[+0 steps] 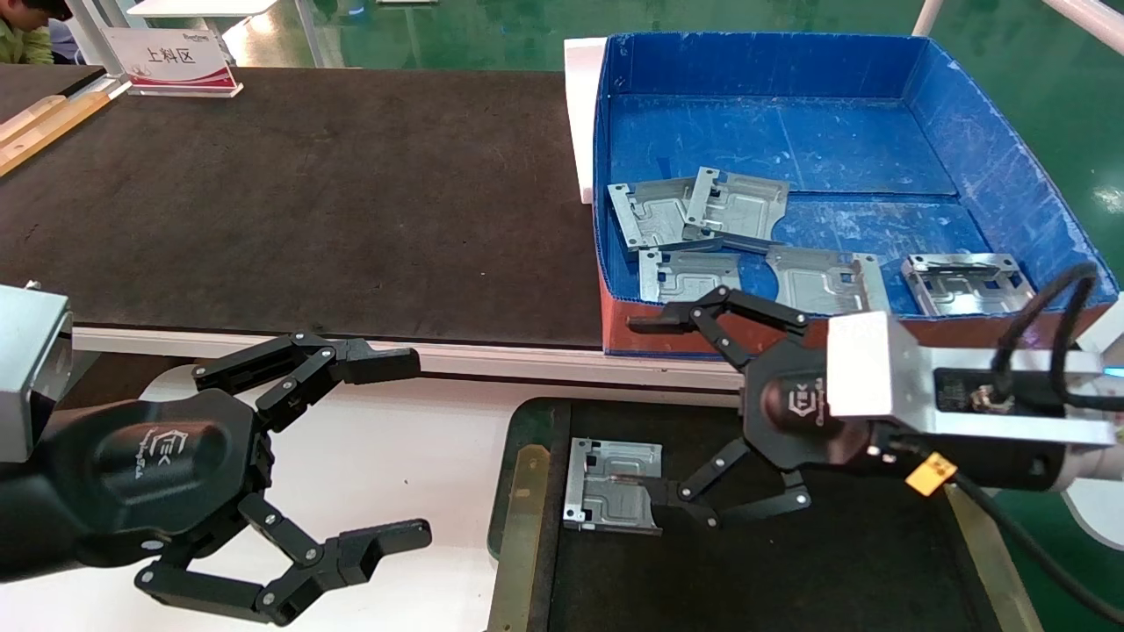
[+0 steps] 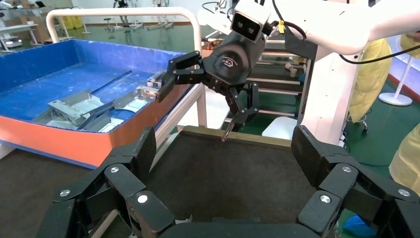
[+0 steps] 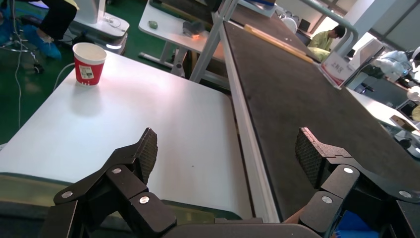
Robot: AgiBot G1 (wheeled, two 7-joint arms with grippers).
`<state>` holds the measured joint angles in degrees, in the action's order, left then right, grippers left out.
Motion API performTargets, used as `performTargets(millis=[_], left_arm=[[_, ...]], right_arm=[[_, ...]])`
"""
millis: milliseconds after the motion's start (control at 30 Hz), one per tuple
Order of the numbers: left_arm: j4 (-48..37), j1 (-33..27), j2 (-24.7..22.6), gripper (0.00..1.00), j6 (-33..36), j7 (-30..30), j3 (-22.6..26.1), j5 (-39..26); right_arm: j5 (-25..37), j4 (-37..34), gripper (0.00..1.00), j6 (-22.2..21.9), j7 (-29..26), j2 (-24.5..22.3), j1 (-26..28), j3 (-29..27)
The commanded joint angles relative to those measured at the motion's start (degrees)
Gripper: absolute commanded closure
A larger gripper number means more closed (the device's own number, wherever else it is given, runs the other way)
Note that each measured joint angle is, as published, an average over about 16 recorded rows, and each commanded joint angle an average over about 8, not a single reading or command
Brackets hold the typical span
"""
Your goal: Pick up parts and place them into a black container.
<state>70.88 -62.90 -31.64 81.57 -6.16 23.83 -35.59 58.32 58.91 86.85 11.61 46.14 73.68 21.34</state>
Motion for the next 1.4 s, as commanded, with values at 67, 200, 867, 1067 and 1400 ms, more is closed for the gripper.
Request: performTargets(millis=[67,200,867,1067,1400], left_arm=[[0.00,0.00,0.00,0.00,0.00,0.00,0.00,0.00],[0.00,0.00,0.00,0.00,0.00,0.00,0.00,0.00],[0.00,0.00,0.00,0.00,0.00,0.00,0.00,0.00],[0.00,0.00,0.00,0.00,0.00,0.00,0.00,0.00],[0.00,0.00,0.00,0.00,0.00,0.00,0.00,0.00]], right_arm=[[0.15,-0.22,0.00,-0.03,0.17,0.10,0.00,0.10],[-0.28,0.25,0.00,-0.06,-0.46,-0.24,-0.40,-0.03],[-5.78,5.16,0.00,-0.43,-7.91,-3.94,-4.38,-1.83],[-7.46,6.65,0.00,-0.55,-10.18,-5.07,-5.60,-2.38],[-10.25,9.14,0.00,-0.74,-13.96,-6.95,-7.62,-3.29]])
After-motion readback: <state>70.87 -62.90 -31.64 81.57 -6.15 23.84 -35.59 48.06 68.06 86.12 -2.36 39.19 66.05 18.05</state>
